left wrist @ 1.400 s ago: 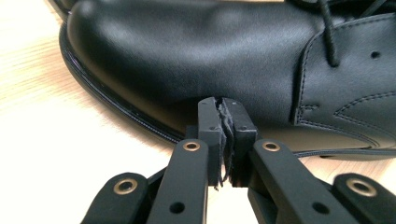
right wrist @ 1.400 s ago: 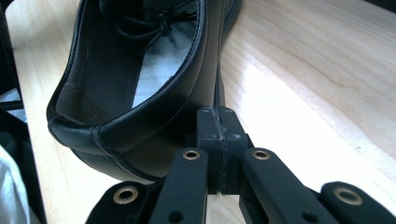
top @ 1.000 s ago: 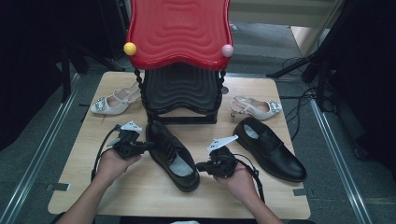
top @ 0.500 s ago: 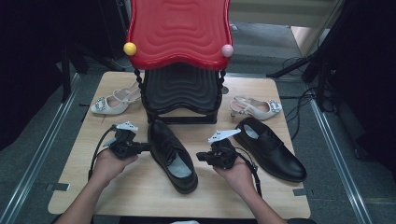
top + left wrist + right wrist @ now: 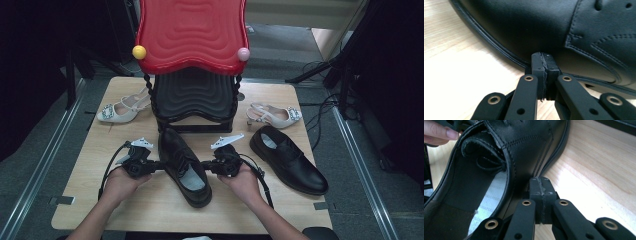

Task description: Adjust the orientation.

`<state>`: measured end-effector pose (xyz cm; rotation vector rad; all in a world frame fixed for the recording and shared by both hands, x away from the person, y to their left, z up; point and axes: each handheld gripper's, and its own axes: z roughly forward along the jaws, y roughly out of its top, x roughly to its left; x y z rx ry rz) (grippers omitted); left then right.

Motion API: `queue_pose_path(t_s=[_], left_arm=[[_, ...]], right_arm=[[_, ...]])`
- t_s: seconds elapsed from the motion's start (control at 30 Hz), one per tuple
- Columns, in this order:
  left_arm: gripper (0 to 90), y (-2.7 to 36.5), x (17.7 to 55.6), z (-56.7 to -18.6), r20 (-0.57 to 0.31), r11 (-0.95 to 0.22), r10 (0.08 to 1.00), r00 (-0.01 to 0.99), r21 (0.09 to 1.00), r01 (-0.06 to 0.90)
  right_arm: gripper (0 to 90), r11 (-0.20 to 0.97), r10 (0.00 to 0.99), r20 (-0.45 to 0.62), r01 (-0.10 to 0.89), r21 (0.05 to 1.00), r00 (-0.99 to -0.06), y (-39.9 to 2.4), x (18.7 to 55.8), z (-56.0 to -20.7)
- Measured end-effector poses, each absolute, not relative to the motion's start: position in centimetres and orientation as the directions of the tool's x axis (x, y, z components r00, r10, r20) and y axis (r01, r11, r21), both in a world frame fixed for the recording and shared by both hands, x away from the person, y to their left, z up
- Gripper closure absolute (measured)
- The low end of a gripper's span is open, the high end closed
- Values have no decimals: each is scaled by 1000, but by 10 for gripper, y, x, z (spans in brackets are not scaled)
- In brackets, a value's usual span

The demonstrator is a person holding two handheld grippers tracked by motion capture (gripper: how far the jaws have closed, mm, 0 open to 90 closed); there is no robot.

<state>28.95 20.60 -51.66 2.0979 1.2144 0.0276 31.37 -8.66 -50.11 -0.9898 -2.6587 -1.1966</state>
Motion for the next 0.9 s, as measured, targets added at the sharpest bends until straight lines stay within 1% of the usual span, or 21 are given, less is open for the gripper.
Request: queue_pose_path(t_s=[0.07,0.43,0.5,0.7,0.9], left_arm=[[900,205,289,-516,-319,-317,760,566,577,752],[900,192,290,-515,-323,-347,734,598,579,738],[900,187,291,-515,-313,-358,732,605,579,733],[900,176,294,-514,-321,-373,717,619,574,729],[900,162,297,-515,-330,-381,701,632,576,723]], right_arm=[[900,489,532,319,592,640,-784,-88,312,-501],[900,494,542,322,603,626,-777,-95,300,-498],[900,494,544,328,611,618,-772,-97,298,-498],[900,500,547,330,617,607,-769,-105,294,-497],[900,488,575,325,634,600,-751,-116,291,-494]])
